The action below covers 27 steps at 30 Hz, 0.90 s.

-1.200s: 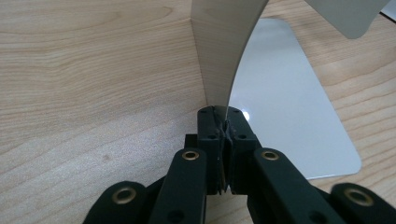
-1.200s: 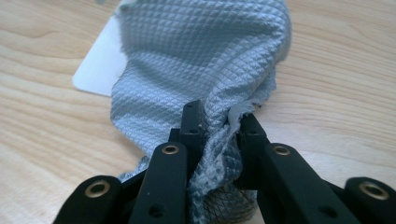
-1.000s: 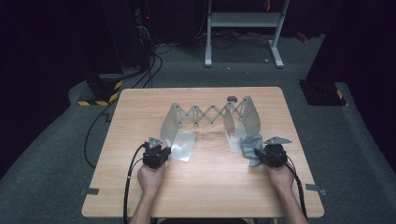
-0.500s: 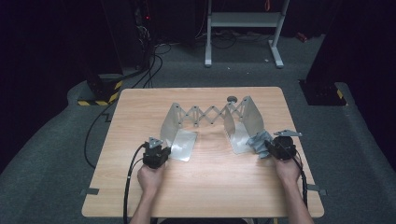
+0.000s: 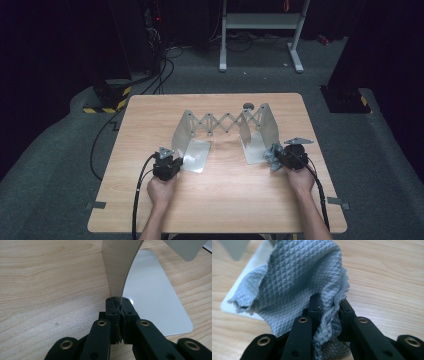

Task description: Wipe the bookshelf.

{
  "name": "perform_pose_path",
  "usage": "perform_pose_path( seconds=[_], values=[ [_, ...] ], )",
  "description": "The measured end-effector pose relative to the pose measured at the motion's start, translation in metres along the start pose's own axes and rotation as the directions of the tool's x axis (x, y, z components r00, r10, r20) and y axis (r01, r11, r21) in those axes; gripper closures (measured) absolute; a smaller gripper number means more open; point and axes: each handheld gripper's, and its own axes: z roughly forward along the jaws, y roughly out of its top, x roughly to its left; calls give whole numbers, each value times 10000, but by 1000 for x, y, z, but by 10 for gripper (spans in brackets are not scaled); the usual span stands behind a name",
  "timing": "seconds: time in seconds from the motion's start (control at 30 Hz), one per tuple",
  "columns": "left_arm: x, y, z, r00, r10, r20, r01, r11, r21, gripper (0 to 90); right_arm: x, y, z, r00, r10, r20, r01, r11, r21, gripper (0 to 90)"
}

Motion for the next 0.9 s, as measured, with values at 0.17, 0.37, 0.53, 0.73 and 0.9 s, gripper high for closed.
perform_pose_path(
  seconds=[0.17,0.37,0.53,0.73,0.9],
  values=[
    [0,0,0,10000,7,14,-7,10000,2,863,11,-2,-6,9989,-428,-167,426,9990,-124,776],
    [0,0,0,10000,11,26,-11,10000,8,862,14,0,-18,9986,-465,-240,450,9972,-595,776],
    [0,0,0,10000,13,34,-13,10000,7,861,13,7,-32,9983,-522,-267,490,9926,-1112,776],
    [0,0,0,10000,59,18,-59,10000,2,859,12,11,-42,9980,-557,-293,509,9882,-1447,775],
    [0,0,0,10000,27,39,-27,10000,9,859,11,12,-47,9981,-552,-288,499,9858,-1601,775]
  ],
)
